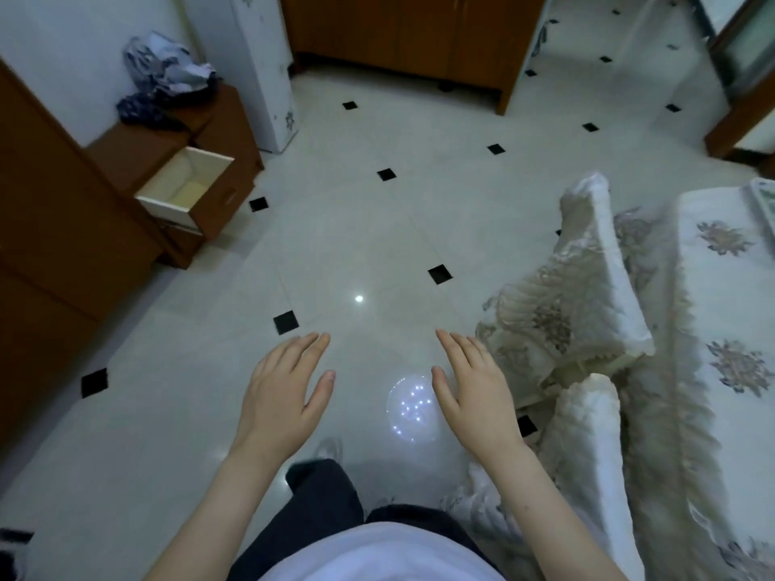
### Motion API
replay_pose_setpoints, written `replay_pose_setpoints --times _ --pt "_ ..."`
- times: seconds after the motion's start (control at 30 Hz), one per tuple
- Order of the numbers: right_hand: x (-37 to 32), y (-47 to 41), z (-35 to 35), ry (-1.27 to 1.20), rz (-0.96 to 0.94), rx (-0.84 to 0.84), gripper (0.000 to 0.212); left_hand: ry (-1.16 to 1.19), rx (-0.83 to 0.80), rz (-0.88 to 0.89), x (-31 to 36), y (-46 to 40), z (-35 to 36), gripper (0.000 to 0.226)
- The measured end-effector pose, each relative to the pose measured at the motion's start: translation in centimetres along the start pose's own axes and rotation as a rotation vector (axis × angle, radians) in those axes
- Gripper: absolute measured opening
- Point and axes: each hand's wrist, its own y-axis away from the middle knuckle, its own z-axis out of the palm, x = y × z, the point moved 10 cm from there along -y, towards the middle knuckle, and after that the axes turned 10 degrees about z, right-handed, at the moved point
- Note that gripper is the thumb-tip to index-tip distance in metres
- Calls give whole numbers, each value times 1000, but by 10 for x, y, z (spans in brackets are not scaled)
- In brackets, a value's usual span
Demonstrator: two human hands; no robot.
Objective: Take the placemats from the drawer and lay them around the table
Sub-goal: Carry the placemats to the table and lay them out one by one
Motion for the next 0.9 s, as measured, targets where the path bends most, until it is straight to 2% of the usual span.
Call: replay_pose_setpoints --times 0.17,0.3,0.57,0.73,0.9 --pt "20 -65 2 14 135 62 53 2 -117 134 -15 -94 34 56" --pt "27 -139 -3 -9 247 106 61 14 -165 258 -34 -196 44 59" --pt "23 -272 -63 29 424 312 56 -31 -176 527 -28 -416 19 57" --pt "41 -332 -79 47 524 315 56 8 -240 666 2 -505 46 55" --pt "89 -398 -81 -12 605 274 59 39 -349 719 25 -574 103 55"
